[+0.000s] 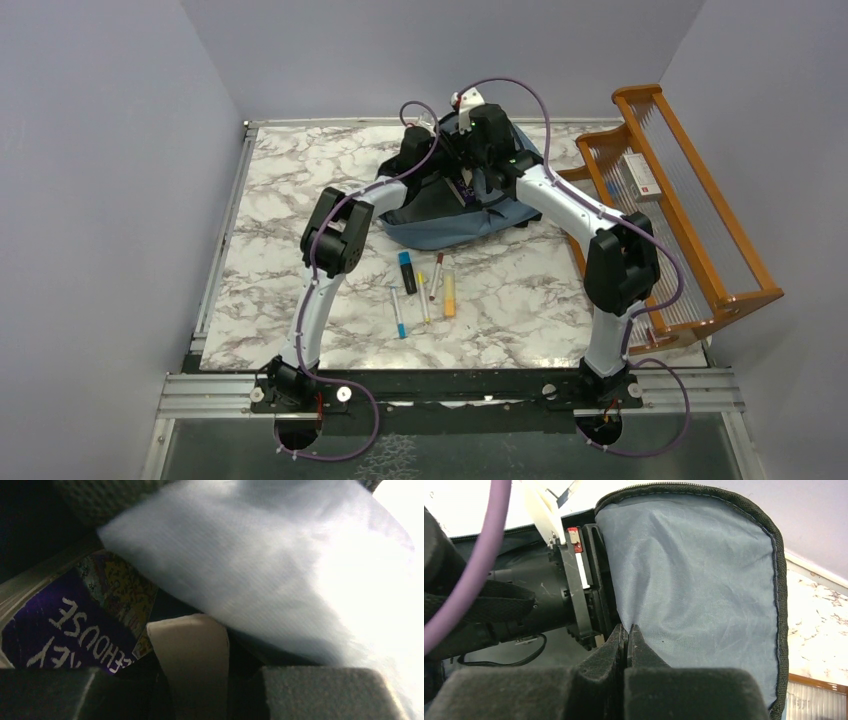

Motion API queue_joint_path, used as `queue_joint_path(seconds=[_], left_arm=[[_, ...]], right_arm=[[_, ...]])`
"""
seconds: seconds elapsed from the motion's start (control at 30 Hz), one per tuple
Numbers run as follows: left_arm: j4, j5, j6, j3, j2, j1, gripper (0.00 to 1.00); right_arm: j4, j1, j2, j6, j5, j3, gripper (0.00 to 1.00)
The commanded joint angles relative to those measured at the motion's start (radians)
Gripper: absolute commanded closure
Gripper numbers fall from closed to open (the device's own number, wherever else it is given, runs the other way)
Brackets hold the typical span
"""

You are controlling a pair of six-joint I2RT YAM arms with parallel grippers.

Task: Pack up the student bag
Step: Place the book in the student bag.

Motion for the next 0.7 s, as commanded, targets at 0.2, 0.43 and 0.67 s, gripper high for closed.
queue_joint_path(seconds=[0.2,0.43,0.67], left_arm=[[0.136,-0.058,0.013,0.106,0.077,-0.018,1.0],[0.134,-0.059,0.041,0.107,0.085,-0.017,0.84],[0.134,-0.057,0.07,0.079,0.065,-0.017,0.6]], right_arm=[[0.071,0.009,-0.076,0.01,-0.029,-0.026,0.99],[0.073,0.008,-0.075,0.013,-0.025,-0.039,0.99],[0.074,0.008,-0.078,0.011,-0.018,-0.049,0.99]])
